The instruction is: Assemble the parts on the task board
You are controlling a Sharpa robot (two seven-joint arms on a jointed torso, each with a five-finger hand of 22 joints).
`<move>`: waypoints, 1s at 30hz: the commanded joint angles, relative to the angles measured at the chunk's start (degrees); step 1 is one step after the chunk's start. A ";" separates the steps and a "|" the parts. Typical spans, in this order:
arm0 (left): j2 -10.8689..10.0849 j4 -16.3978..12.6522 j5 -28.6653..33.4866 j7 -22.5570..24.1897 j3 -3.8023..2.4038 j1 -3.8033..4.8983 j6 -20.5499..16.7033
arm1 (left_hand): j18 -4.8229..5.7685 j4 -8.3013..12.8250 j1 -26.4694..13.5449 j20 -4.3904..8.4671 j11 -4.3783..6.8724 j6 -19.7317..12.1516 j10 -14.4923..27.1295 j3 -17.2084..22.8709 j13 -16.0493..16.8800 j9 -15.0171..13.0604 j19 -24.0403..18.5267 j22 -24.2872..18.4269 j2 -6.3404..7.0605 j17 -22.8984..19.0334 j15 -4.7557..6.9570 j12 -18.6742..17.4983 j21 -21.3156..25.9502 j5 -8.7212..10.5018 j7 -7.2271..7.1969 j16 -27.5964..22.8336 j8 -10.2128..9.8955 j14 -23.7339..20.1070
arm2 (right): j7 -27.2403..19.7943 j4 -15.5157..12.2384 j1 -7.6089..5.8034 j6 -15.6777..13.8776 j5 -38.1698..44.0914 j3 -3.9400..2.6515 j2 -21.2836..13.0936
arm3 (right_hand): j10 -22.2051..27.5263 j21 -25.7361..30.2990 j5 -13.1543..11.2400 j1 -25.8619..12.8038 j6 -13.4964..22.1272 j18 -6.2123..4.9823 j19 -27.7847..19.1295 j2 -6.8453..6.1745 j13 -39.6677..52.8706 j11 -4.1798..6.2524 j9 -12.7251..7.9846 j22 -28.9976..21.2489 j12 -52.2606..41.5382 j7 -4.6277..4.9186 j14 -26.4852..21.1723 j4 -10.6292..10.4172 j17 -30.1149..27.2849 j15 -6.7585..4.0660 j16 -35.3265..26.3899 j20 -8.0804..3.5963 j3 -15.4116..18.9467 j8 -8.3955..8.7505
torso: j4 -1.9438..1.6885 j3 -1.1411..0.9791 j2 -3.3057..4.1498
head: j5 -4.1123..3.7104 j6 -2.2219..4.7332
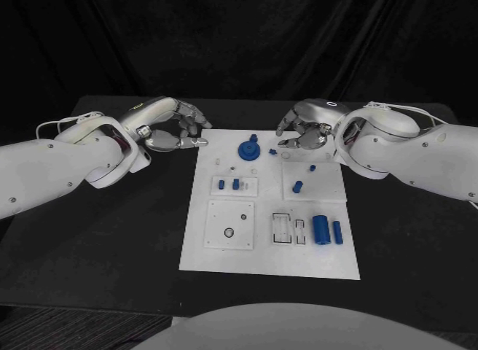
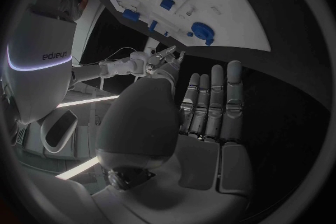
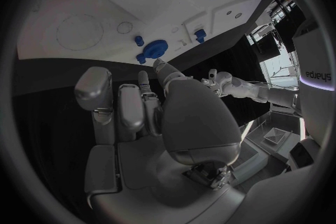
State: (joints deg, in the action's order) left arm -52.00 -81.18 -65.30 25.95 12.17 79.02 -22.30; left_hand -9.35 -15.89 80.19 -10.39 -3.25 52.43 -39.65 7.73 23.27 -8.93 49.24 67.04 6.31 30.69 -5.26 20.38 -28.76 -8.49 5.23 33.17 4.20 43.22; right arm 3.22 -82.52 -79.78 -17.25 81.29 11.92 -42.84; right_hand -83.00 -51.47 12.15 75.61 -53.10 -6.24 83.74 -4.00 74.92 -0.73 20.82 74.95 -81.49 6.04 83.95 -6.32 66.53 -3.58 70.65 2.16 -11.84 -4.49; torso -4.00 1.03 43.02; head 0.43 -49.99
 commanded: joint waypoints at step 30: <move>-3.66 -1.91 -0.16 3.57 -0.01 0.63 -0.49 | -1.03 -0.62 -0.62 -2.41 0.27 -1.70 1.06 -5.15 -14.56 -0.57 -2.33 -13.06 -5.38 -10.67 -0.33 -6.49 20.91 -4.29 -0.69 -23.73 -0.20 2.71 | 8.95 2.06 2.39 1.65 5.55 -0.04 3.07 | 0.90 1.79 3.98 -2.22 0.28 0.05 -0.54 0.25 -0.35 -0.58 1.77 6.87 0.69 0.20 1.99 -0.09 -0.58 0.65 -0.17 0.88 1.48 -2.65 | -0.32 0.23 0.02 | -1.03 -0.01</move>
State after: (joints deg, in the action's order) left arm -55.67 -82.92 -65.40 28.73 12.21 79.51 -23.46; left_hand -9.32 -16.43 79.30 -12.68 -2.81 50.46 -38.21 2.94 8.80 -9.44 46.54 54.02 1.16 19.96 -5.54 13.70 -8.15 -12.55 4.81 9.08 3.83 45.48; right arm 9.28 -80.64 -77.61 -15.53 85.25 11.91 -39.91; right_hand -82.39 -49.85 15.94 73.94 -53.13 -6.25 83.51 -3.84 74.62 -1.35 22.56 74.93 -81.04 6.24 83.94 -6.69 66.00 -3.16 70.64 2.79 -10.48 -6.84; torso -4.33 1.27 43.05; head -0.60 -49.99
